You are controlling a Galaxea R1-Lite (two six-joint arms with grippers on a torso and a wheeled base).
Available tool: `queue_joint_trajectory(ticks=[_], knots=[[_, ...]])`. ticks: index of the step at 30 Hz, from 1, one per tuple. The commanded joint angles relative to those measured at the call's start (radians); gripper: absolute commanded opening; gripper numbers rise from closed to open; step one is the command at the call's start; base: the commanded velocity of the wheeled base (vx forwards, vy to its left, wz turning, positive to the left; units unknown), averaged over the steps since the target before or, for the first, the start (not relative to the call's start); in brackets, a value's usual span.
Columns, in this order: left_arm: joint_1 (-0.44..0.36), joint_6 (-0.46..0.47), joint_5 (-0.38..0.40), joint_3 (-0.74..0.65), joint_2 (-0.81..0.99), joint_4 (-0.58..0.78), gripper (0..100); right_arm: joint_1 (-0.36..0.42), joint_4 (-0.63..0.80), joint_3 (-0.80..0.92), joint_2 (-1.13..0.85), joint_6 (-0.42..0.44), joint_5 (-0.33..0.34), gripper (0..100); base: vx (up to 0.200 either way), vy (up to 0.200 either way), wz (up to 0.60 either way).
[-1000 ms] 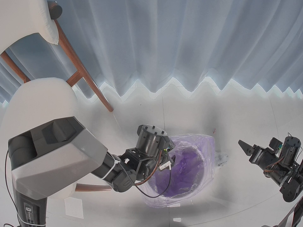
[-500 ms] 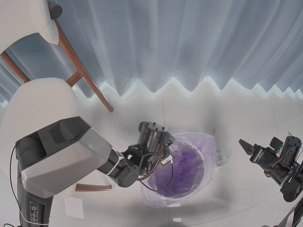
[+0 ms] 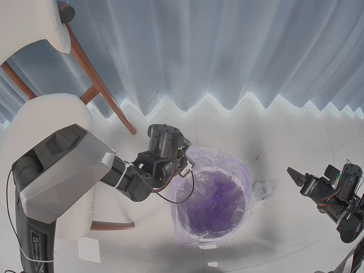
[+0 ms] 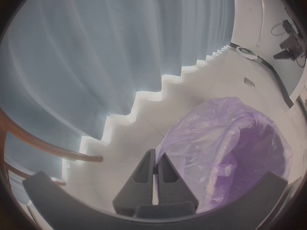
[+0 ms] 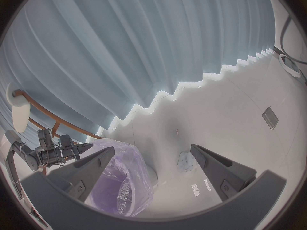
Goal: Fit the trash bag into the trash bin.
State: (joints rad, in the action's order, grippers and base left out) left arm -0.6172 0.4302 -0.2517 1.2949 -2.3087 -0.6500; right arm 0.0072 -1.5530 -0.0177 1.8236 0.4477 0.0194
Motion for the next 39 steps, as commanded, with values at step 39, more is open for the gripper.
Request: queue_joint_trajectory(ticks=[39], knots=[[0.077,-1.407,0.287,0.337,-0.115,0.599,0,0.002,0.013,0.018,0.011,0.013,-0.010,100,0.000,0.000,0.00]])
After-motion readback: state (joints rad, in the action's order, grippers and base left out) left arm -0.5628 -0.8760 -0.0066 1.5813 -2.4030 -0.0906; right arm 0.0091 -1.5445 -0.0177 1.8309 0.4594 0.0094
